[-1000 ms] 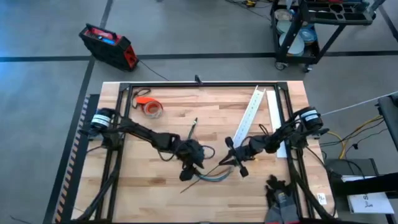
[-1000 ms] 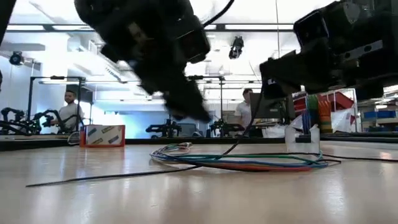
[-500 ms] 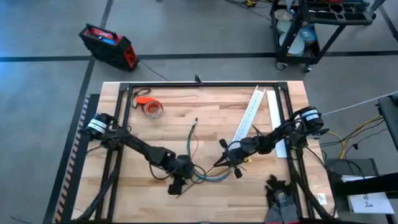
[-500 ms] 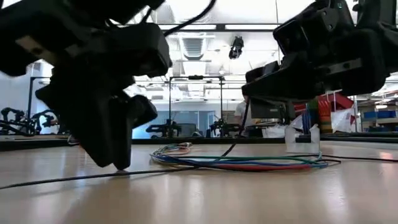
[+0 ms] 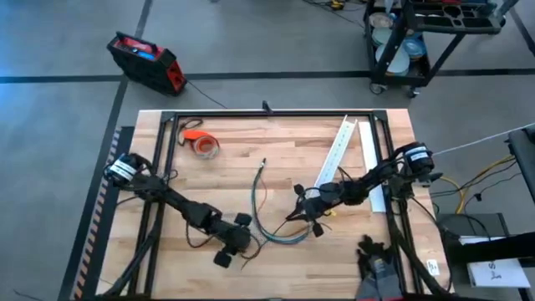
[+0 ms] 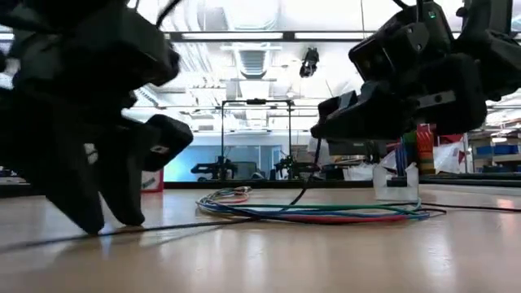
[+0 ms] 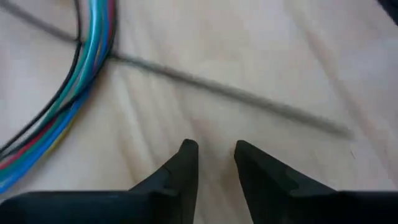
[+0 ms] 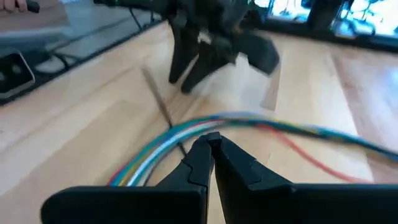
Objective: Ziptie cables
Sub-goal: Wrap the cables together using a black zip tie
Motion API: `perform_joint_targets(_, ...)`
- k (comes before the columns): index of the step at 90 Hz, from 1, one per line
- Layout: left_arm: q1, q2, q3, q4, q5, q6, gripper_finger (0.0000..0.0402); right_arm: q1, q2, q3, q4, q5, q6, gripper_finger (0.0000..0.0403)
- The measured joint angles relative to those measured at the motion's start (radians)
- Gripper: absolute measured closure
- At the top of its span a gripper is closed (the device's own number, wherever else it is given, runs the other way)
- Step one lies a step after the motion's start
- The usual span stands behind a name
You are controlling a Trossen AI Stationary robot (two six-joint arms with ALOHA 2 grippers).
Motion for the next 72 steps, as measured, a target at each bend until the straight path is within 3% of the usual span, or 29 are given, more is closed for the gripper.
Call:
perform_joint_targets(48, -0.037, 0.004, -0.063, 0.157, -0.047, 0.172, 0.0295, -0.009, 0.092, 0.078, -0.035, 0.035, 0.035, 0.0403)
perform_joint_targets(72, -0.068, 0.005, -0.062, 0.216, -0.122, 0.339, 0.0295, -0.023, 0.092, 0.078, -0.039, 0.054, 0.080, 0.0403)
